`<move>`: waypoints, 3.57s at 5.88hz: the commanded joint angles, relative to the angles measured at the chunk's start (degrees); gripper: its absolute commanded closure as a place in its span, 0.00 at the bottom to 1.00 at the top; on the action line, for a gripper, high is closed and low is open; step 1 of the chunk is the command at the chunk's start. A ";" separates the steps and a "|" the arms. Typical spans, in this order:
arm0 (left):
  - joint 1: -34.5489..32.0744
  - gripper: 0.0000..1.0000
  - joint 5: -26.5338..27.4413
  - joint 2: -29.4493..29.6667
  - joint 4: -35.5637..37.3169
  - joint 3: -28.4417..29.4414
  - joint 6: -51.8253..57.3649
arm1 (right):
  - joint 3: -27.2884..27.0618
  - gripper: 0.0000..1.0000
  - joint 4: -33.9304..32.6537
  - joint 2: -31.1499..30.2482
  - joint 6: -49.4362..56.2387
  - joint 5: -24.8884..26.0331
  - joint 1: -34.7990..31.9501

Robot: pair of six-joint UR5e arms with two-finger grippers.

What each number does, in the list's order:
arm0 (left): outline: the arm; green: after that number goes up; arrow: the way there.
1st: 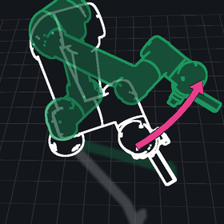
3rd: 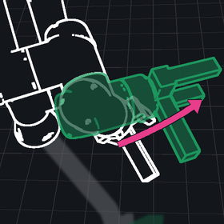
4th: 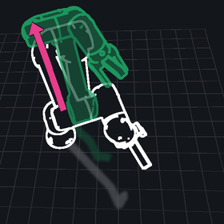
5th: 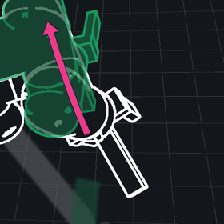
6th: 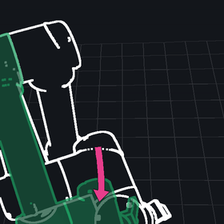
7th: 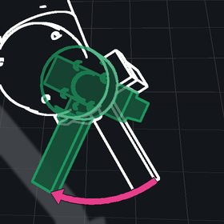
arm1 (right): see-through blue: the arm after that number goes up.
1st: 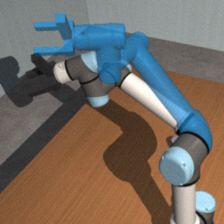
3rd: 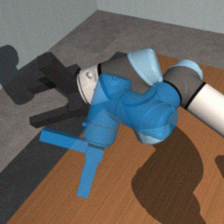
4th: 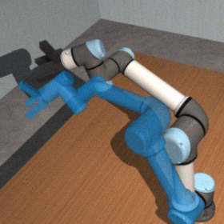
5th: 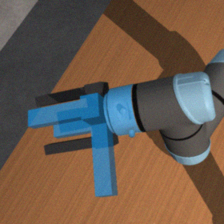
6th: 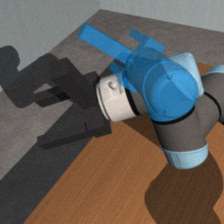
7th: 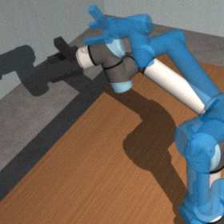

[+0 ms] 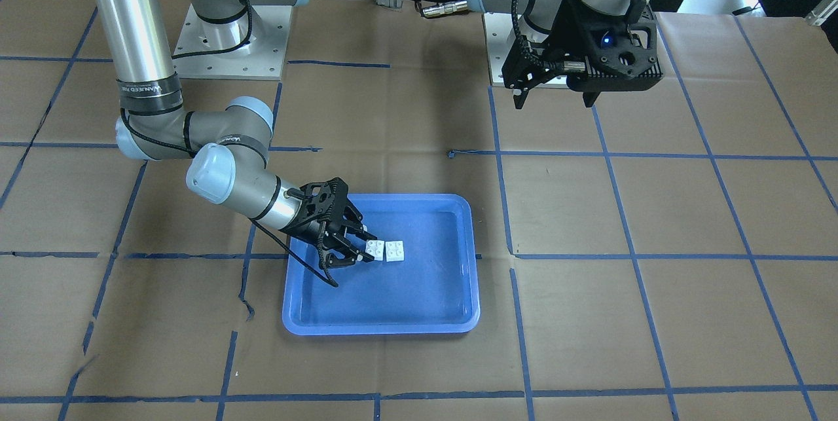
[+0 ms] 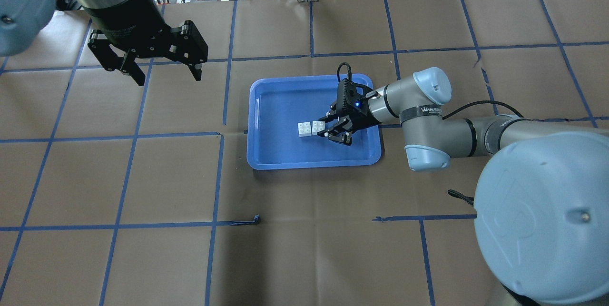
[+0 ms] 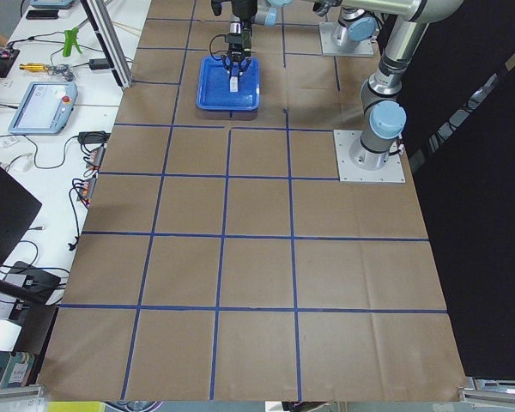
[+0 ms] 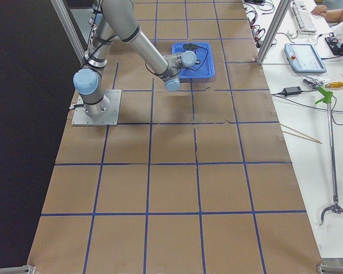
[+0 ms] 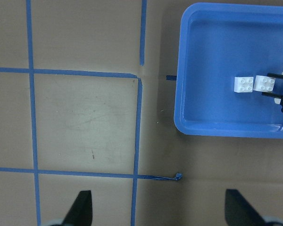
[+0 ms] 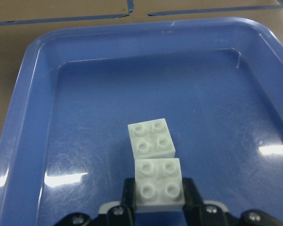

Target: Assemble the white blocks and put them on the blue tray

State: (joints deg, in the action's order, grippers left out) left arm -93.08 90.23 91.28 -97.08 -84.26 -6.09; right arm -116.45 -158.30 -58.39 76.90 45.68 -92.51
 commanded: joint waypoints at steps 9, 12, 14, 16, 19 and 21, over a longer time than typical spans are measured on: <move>0.36 0.01 0.56 -3.56 -0.03 1.21 -0.33 | 0.17 0.59 0.01 0.38 -0.61 0.02 -0.83; 0.53 0.01 0.21 -2.95 7.16 -1.16 -0.15 | 0.61 0.59 0.01 0.47 -0.61 0.11 -0.83; 1.14 0.01 -0.22 -3.13 7.00 -1.79 1.16 | 0.53 0.58 0.01 0.47 -0.70 0.11 -0.83; 2.03 0.01 -0.32 -3.04 7.00 -1.79 6.78 | 0.52 0.48 0.09 0.47 -0.70 0.02 -0.83; 2.03 0.01 -0.23 -3.04 6.65 -1.88 6.61 | 0.70 0.17 0.27 0.38 -2.18 0.02 -0.83; 2.03 0.01 -0.23 -3.04 6.56 -1.88 7.23 | 5.68 0.00 2.62 -2.24 -13.94 6.99 -0.65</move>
State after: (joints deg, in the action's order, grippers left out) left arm -91.05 90.00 88.24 -90.50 -86.13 0.95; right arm -113.35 -157.28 -59.33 67.30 48.22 -93.21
